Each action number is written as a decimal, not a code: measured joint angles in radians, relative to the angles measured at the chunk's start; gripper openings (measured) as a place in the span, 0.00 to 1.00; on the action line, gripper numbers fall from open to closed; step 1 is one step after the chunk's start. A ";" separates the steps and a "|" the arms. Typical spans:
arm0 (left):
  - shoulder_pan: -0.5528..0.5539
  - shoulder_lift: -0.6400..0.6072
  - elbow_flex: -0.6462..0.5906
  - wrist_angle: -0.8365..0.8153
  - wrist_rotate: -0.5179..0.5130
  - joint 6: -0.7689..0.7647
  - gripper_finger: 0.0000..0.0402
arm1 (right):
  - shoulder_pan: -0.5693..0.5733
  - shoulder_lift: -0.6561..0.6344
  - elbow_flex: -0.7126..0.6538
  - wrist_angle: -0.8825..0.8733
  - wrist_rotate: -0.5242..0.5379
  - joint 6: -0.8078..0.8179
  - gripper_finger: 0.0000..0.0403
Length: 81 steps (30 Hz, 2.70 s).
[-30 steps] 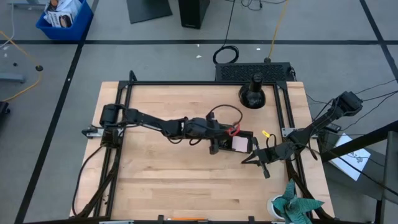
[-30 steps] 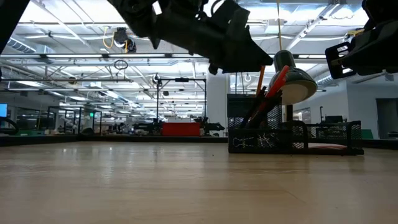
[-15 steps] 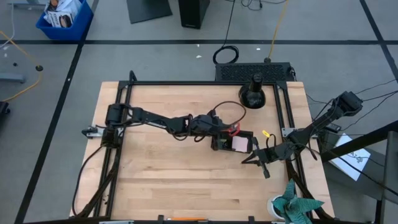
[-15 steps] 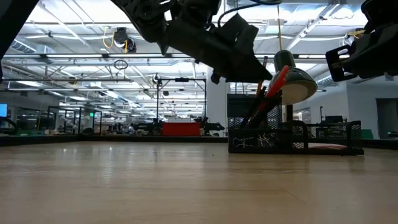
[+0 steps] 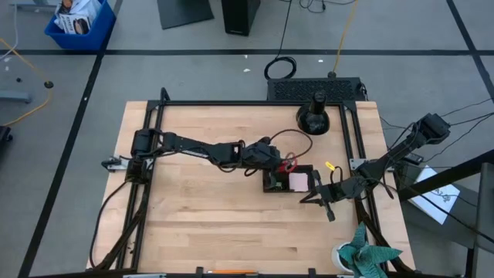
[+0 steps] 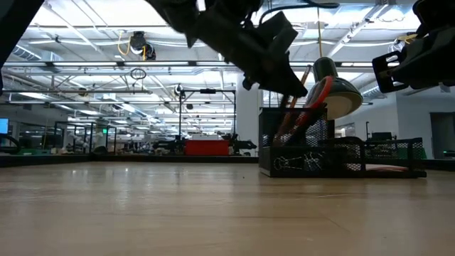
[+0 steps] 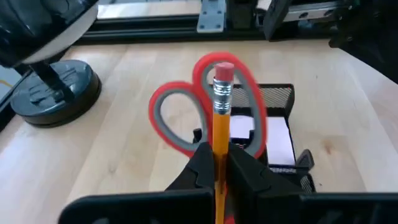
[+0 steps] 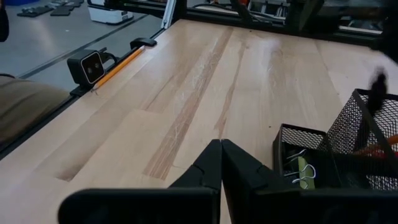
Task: Pick and place office supplies into organizer
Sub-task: Adjust the yellow pencil in the black desk organizer, then adjust the black desk organizer
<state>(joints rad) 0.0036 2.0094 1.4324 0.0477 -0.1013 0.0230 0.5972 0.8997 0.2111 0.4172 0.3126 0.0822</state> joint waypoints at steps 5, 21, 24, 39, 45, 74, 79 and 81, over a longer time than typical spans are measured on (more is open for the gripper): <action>0.000 0.000 0.084 -0.106 -0.006 0.018 0.04 | 0.000 0.000 0.000 0.005 0.000 -0.005 0.00; 0.003 0.065 0.091 -0.087 -0.006 -0.004 0.10 | 0.000 0.000 0.000 0.020 0.000 -0.011 0.00; -0.001 0.056 0.091 -0.091 -0.003 0.013 0.14 | 0.000 0.000 0.000 0.020 0.000 -0.015 0.00; -0.054 -0.006 0.273 -0.329 -0.089 0.057 0.50 | 0.000 0.000 0.000 0.008 -0.001 -0.015 0.00; -0.171 -0.095 0.300 -0.606 -0.208 0.053 0.43 | 0.000 0.000 0.000 -0.041 -0.001 0.018 0.00; -0.661 -0.047 0.076 -0.746 -0.635 -0.714 0.01 | 0.009 -0.005 0.107 -0.160 0.080 0.094 0.00; -0.631 -0.047 -0.071 -0.648 -0.691 -0.795 0.03 | 0.037 0.011 0.336 -0.604 0.189 0.227 0.00; -0.609 -0.053 -0.128 -0.605 -0.716 -0.838 0.02 | 0.053 0.028 0.414 -0.787 0.224 0.336 0.00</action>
<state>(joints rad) -0.6050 1.9564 1.3040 -0.5569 -0.8176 -0.8154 0.6504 0.9276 0.6251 -0.3696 0.5369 0.4187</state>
